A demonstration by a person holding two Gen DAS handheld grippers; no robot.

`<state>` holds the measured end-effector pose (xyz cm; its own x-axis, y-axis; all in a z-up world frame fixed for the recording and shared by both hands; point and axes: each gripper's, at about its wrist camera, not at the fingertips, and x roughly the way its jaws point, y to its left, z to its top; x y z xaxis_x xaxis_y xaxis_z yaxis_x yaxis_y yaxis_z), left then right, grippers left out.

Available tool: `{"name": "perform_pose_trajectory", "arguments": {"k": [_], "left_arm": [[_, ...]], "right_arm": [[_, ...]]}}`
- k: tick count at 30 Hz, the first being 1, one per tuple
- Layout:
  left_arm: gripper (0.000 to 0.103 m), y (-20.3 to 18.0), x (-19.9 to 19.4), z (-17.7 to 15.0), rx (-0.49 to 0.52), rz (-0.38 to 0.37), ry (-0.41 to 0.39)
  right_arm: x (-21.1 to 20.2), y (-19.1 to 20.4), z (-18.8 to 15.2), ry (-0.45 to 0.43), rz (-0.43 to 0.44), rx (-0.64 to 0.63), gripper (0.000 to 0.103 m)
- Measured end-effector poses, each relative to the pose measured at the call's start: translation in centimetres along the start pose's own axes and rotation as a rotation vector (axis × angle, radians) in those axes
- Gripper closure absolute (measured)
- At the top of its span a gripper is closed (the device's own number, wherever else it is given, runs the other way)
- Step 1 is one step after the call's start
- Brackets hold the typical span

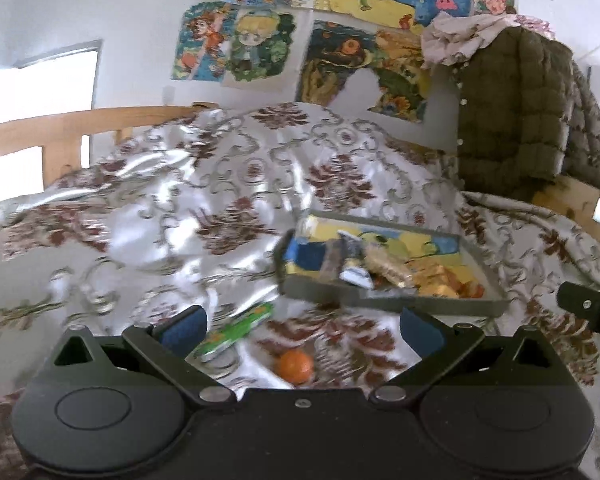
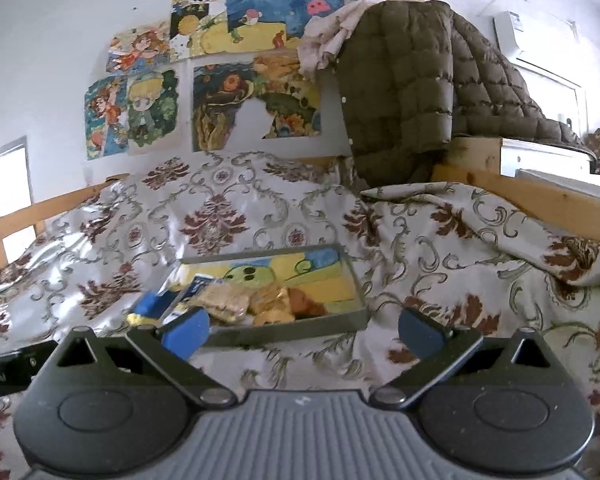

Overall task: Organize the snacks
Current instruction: 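Pull both open tools back from the tray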

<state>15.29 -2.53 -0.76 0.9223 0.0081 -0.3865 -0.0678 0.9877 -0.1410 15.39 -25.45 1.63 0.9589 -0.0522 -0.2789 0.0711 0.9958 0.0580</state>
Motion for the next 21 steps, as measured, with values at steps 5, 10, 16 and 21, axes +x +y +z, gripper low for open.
{"name": "perform_pose_trajectory", "arguments": {"k": [5, 10, 16, 21], "left_arm": [[0.001, 1.2, -2.3, -0.4, 0.018, 0.056, -0.011], [0.001, 2.5, -3.9, -0.4, -0.042, 0.101, 0.017], [0.001, 3.2, -5.0, -0.6, -0.071, 0.141, 0.037], [0.001, 3.6, -5.6, -0.8, -0.09, 0.15, 0.057]], "right_arm": [[-1.9, 1.1, -0.8, -0.004, 0.032, -0.037, 0.0], [-3.3, 2.1, -1.9, 0.024, 0.058, -0.049, 0.0], [-4.6, 2.6, -2.8, 0.052, 0.067, -0.062, 0.0], [-5.0, 2.2, -3.2, 0.089, 0.068, -0.02, 0.0]]}}
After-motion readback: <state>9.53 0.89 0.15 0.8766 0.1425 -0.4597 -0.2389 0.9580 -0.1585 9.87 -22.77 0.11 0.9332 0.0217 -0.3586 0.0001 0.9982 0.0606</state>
